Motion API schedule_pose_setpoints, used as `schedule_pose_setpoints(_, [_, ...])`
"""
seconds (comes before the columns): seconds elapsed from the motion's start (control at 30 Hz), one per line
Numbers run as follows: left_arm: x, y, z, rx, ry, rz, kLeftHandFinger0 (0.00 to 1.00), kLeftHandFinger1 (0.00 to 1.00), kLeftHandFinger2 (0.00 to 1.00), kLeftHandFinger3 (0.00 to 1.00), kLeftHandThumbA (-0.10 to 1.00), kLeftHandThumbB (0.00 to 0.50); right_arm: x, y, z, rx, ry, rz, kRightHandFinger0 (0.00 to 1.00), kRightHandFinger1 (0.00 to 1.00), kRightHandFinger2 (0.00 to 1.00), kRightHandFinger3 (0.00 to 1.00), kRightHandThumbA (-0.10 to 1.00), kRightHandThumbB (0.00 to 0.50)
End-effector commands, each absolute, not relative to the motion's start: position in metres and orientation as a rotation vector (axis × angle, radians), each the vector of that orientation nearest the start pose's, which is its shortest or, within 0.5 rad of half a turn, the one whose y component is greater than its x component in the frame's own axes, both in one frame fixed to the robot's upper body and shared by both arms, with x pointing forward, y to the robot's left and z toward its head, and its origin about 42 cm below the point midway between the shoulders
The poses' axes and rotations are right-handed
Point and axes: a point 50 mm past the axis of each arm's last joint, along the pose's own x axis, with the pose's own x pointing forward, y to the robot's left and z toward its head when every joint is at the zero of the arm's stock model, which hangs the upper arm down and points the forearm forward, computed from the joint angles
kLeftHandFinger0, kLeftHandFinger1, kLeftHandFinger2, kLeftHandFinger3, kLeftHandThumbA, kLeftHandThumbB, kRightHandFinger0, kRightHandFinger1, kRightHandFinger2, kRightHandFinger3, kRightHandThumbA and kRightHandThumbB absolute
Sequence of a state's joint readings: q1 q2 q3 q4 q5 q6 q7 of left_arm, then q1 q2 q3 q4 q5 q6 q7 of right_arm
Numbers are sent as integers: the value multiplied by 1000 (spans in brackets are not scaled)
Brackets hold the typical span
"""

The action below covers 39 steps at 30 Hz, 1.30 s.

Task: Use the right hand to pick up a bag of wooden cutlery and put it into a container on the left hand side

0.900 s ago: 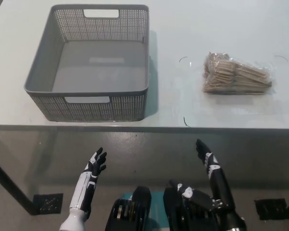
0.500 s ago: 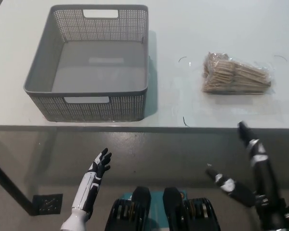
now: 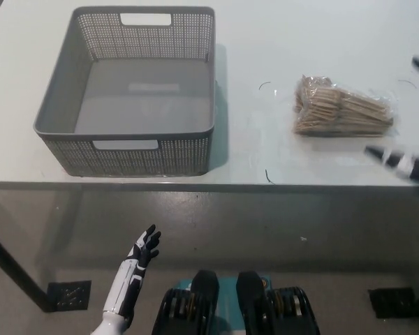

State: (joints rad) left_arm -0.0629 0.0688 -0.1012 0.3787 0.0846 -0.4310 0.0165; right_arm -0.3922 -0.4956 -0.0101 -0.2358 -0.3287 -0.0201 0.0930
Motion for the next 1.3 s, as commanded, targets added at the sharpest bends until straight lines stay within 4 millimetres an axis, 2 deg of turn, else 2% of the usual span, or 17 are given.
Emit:
schedule_pose_setpoints(0.0, [291, 203, 47, 136, -173, -152, 1000, 1000, 1000, 1000, 1000, 386, 401, -321, 380, -995, -550, 15, 1000, 1000, 1000, 1000, 891, 459])
schedule_pose_setpoints(0.1, [291, 203, 45, 137, -169, -156, 1000, 1000, 1000, 1000, 1000, 382, 430, -320, 401, -1065, -504, 37, 1000, 1000, 1000, 1000, 901, 487])
schedule_pose_setpoints(0.23, [290, 204, 45, 144, -166, -153, 1000, 1000, 1000, 1000, 1000, 384, 461, -313, 417, -1164, -429, 80, 1000, 1000, 1000, 1000, 879, 500])
schedule_pose_setpoints(0.4, [290, 204, 43, 137, -161, -150, 1000, 1000, 1000, 1000, 1000, 363, 491, -301, 433, -1278, -324, 141, 1000, 1000, 1000, 1000, 757, 500])
schedule_pose_setpoints(0.5, [288, 203, 42, 135, -155, -151, 1000, 1000, 1000, 1000, 1000, 374, 504, -299, 437, -1304, -236, 177, 1000, 1000, 1000, 1000, 724, 500])
schedule_pose_setpoints(0.6, [287, 204, 41, 134, -154, -153, 1000, 1000, 1000, 1000, 1000, 366, 513, -298, 439, -1319, -168, 227, 1000, 1000, 1000, 1000, 683, 500])
schedule_pose_setpoints(0.73, [287, 203, 41, 143, -151, -159, 1000, 1000, 1000, 1000, 1000, 374, 528, -299, 443, -1344, -75, 299, 1000, 1000, 1000, 1000, 732, 500])
schedule_pose_setpoints(0.83, [286, 203, 40, 144, -149, -159, 1000, 1000, 1000, 1000, 1000, 366, 538, -300, 444, -1375, -12, 336, 1000, 1000, 1000, 1000, 712, 500])
schedule_pose_setpoints(0.9, [286, 203, 40, 145, -151, -162, 1000, 1000, 1000, 1000, 1000, 355, 541, -301, 444, -1398, 12, 342, 1000, 1000, 1000, 1000, 727, 500])
schedule_pose_setpoints(1.03, [287, 202, 41, 146, -153, -166, 1000, 1000, 1000, 1000, 1000, 375, 547, -303, 442, -1401, 60, 374, 1000, 1000, 1000, 1000, 702, 500])
schedule_pose_setpoints(1.27, [287, 203, 42, 152, -158, -168, 1000, 1000, 1000, 1000, 1000, 378, 553, -301, 429, -1429, 114, 416, 1000, 1000, 1000, 1000, 707, 500])
